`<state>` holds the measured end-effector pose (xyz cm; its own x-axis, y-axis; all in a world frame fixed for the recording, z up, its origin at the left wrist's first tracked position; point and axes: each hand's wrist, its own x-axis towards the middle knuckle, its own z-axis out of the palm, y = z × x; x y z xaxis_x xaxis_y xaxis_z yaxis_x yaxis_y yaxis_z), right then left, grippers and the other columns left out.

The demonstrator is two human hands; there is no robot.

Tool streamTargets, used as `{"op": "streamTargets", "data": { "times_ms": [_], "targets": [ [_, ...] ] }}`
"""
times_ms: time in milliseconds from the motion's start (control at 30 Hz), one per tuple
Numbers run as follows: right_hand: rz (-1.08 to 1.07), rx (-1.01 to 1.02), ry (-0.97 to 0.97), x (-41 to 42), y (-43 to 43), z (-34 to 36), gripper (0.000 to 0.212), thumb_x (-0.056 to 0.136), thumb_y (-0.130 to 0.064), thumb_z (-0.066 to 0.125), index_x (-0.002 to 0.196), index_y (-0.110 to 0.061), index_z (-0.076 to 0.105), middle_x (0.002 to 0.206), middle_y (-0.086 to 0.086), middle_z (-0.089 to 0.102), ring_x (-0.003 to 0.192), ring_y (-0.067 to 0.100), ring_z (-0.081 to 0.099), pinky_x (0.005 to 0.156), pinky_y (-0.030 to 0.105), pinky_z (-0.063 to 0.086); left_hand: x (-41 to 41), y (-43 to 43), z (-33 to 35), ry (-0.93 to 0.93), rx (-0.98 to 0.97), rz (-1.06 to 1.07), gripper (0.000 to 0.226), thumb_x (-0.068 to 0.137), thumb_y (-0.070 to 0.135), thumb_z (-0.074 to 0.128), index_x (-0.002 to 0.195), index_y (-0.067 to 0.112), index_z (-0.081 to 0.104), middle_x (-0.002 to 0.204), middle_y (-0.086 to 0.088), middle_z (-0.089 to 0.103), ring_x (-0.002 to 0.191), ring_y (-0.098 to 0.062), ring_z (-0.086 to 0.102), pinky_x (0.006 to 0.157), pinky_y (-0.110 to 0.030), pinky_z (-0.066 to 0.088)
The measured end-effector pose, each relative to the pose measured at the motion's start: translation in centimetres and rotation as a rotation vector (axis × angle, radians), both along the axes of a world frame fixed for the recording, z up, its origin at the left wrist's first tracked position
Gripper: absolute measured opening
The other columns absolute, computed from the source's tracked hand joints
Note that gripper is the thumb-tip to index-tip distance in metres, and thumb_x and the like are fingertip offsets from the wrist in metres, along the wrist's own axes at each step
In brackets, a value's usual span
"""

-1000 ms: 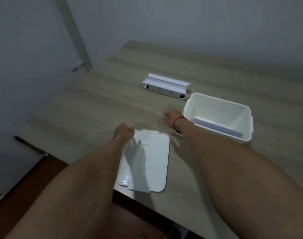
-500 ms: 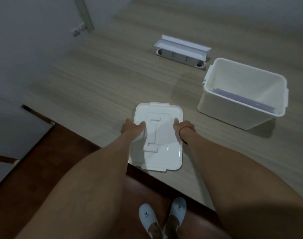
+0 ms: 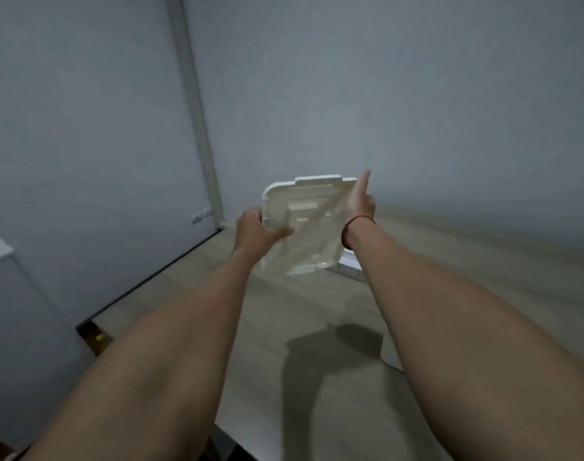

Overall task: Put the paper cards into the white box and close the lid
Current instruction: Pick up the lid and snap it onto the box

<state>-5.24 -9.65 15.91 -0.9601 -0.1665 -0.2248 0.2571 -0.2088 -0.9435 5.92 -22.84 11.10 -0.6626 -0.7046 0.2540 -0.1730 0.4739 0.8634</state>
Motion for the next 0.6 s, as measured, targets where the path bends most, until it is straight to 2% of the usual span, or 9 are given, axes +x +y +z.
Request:
{"op": "streamTargets", "data": {
  "times_ms": [67,133,233,300,367,433,467,533,600],
  "targets": [
    [0.053,-0.087,-0.069,0.5,0.2,1.0,0.086,0.082,-0.074,0.037,0.144,-0.013,0.038,0.149,0.006,0.041,0.133,0.027,0.044,0.107,0.04,0.036,-0.6,0.7,0.6,-0.082,-0.25,0.058,0.023,0.076,0.022,0.075,0.087,0.001,0.074,0.087,-0.022,0.074,0.085,-0.034,0.071,0.065,-0.038,0.052],
    [0.189,-0.113,-0.132,1.4,0.7,1.1,0.078,0.078,-0.071,0.051,0.134,-0.016,0.047,0.135,0.009,0.054,0.121,0.028,0.056,0.099,0.042,0.047,-0.8,2.2,0.2,-0.202,-0.513,0.089,0.021,0.087,0.021,0.062,0.09,0.005,0.075,0.087,-0.022,0.073,0.086,-0.037,0.069,0.063,-0.037,0.046],
    [0.201,-0.071,-0.148,2.1,1.3,0.4,0.033,0.084,-0.017,0.067,0.11,-0.004,0.052,0.117,0.017,0.062,0.092,0.032,0.069,0.056,0.03,0.059,-1.0,4.3,-0.8,-0.244,-0.662,0.051,0.025,0.09,0.015,0.052,0.101,0.015,0.075,0.093,-0.017,0.073,0.089,-0.037,0.067,0.066,-0.033,0.043],
    [0.113,0.021,-0.161,2.3,2.2,-0.3,0.034,0.085,0.002,0.055,0.118,-0.002,0.051,0.108,0.018,0.065,0.072,0.026,0.064,0.035,0.019,0.048,-1.0,5.0,-1.0,-0.235,-0.64,-0.047,0.026,0.088,0.018,0.054,0.104,0.02,0.075,0.101,-0.012,0.074,0.098,-0.033,0.067,0.074,-0.031,0.047],
    [0.031,0.121,-0.142,2.0,3.2,-1.2,0.044,0.082,0.0,0.056,0.125,-0.005,0.049,0.11,0.015,0.066,0.079,0.023,0.064,0.058,0.021,0.056,-0.7,5.3,-1.1,-0.262,-0.612,-0.231,0.044,0.081,0.038,0.068,0.123,0.025,0.067,0.119,-0.005,0.071,0.113,-0.026,0.064,0.089,-0.033,0.051],
    [-0.048,0.176,-0.151,1.3,4.4,-2.1,0.048,0.077,-0.006,0.06,0.124,-0.007,0.048,0.121,0.013,0.064,0.092,0.026,0.065,0.085,0.035,0.056,-0.2,5.5,-1.3,-0.312,-0.523,-0.374,0.096,0.063,0.065,0.072,0.146,0.026,0.042,0.143,-0.002,0.055,0.133,-0.02,0.049,0.108,-0.038,0.042],
    [-0.084,0.172,-0.156,1.0,5.1,-2.4,0.048,0.077,-0.008,0.061,0.123,-0.008,0.049,0.122,0.013,0.064,0.09,0.026,0.064,0.086,0.037,0.055,-0.1,5.6,-1.4,-0.31,-0.48,-0.376,0.11,0.058,0.074,0.067,0.151,0.027,0.032,0.152,0.0,0.044,0.141,-0.019,0.039,0.115,-0.04,0.036],
    [-0.153,0.16,-0.154,0.1,6.9,-3.0,0.047,0.076,-0.013,0.064,0.121,-0.009,0.049,0.122,0.012,0.063,0.085,0.027,0.061,0.085,0.039,0.054,-0.5,5.7,-1.9,-0.294,-0.414,-0.343,0.112,0.06,0.084,0.052,0.153,0.029,0.024,0.16,0.001,0.029,0.15,-0.021,0.021,0.12,-0.043,0.025],
    [-0.193,0.146,-0.167,-0.8,8.4,-3.6,0.05,0.074,-0.017,0.067,0.121,-0.009,0.052,0.122,0.011,0.064,0.086,0.026,0.062,0.088,0.04,0.054,-1.3,5.8,-2.1,-0.287,-0.357,-0.28,0.096,0.072,0.079,0.044,0.15,0.024,0.03,0.16,-0.002,0.029,0.152,-0.024,0.015,0.12,-0.045,0.022]
  ]
}}
